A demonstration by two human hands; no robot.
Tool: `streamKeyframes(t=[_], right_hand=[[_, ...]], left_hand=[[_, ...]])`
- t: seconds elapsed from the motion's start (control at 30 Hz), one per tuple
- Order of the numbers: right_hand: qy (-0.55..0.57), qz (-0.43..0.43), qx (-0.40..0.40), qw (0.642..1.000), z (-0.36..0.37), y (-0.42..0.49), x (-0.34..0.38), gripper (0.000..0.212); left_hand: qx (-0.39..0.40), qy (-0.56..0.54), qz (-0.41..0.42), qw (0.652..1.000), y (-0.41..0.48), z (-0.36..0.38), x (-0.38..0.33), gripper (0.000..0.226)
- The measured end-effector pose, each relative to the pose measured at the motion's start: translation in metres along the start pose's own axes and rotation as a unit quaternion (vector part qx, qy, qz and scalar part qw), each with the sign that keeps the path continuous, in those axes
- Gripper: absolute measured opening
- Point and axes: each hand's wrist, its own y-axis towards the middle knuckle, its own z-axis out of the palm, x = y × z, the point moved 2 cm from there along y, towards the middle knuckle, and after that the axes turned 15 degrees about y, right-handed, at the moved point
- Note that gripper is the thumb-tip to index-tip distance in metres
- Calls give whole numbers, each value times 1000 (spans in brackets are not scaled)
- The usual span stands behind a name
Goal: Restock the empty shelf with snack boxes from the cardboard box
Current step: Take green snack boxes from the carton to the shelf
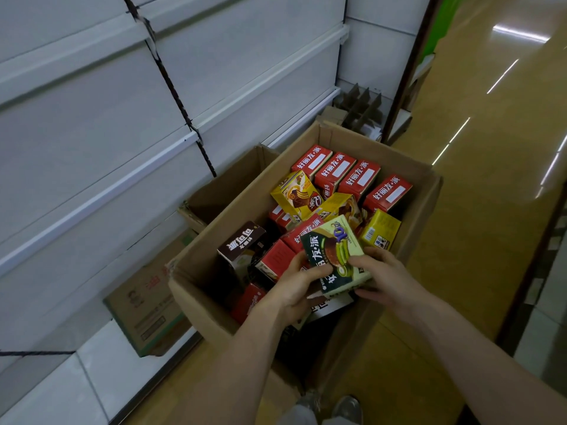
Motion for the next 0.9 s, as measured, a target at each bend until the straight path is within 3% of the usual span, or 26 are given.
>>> streamKeyframes(t=[0.17, 0.27, 0.37, 0.5, 0.6, 0.73, 0.9], right_hand=[[-17, 6, 31, 999, 1, 3, -2, 63], [16, -4, 16, 1000, -1, 6, -4, 64], [61, -17, -20, 998, -3, 9, -4, 51], [94, -29, -42, 994, -2, 10, -1, 38], [100, -31, -48, 993, -2, 12, -1, 33], [105, -25, -43, 993, -3, 13, -1, 22], [104, -21, -27, 994, -9, 13, 1, 18]], left_hand=[[9, 4, 11, 1000, 5, -10, -2, 72], [-13, 31, 5, 999, 7, -15, -9, 52], [-141, 66, 10, 988, 13, -30, -24, 24], [-247, 100, 12, 964, 19, -53, -39, 26], [-242, 122, 3, 962, 18, -54, -40, 22], [-158, 161, -8, 974, 18, -29, -36, 17], [-199, 229, 7, 953, 22, -28, -44, 20]])
